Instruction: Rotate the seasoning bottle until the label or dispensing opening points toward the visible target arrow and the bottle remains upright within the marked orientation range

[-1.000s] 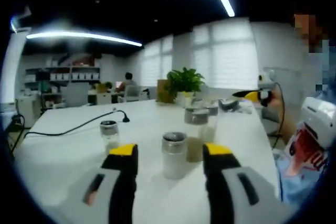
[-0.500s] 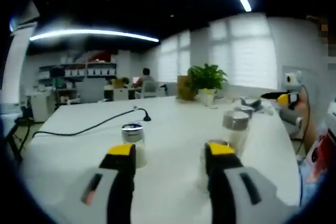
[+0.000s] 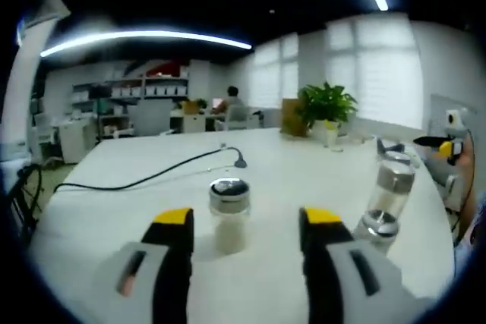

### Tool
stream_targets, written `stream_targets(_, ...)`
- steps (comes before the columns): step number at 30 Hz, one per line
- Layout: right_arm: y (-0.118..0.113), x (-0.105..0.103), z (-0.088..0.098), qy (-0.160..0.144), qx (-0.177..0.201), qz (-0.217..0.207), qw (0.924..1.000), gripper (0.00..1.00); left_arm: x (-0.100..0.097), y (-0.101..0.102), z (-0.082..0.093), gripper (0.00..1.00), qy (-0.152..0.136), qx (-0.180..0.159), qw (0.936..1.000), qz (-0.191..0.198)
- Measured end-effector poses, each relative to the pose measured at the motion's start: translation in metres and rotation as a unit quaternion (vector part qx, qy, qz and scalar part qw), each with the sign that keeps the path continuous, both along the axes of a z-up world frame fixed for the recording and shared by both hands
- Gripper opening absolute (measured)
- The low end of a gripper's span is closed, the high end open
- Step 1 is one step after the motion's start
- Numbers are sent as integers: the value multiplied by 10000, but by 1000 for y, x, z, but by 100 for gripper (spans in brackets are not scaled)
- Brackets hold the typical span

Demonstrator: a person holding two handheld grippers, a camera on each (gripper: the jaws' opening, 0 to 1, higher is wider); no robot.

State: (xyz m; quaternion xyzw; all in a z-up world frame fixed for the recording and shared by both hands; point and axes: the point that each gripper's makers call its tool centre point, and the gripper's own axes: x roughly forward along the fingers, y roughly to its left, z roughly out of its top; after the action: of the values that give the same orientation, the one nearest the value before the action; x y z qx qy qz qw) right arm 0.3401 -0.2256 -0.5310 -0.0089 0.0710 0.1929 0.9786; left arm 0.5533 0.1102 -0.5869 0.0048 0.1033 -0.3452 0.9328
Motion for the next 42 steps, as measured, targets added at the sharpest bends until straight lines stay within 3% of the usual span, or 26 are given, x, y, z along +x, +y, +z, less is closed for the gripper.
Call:
stream_targets(10,0,0,-1,24,-3,1,10000,78,28,-6,-28,60,264,344,9988,209)
stream_targets(13,-1,0,-2,31,-7,-13,10000,78,36,-11,-27,67,-11,406,9990,199)
stream_targets(16,-3,0,-3,56,15,-33,10000,78,41,-16,-30,67,-67,574,9981,223)
stream_targets(23,-3,1,-5,76,12,-23,10000,78,50,-22,-36,71,49,314,9990,298)
stream_targets(30,-4,1,-6,100,23,-41,9999,78,57,-21,-36,63,-105,297,9989,353)
stream_targets(35,-4,1,-5,90,22,-45,9999,78,59,-21,-41,57,-53,311,9989,348)
stream_targets(39,-4,1,-6,104,30,-44,9999,78,58,-24,-46,57,-149,474,9984,280)
stream_targets(42,-4,1,-6,116,31,-47,9999,78,58,-25,-44,49,-253,560,9978,254)
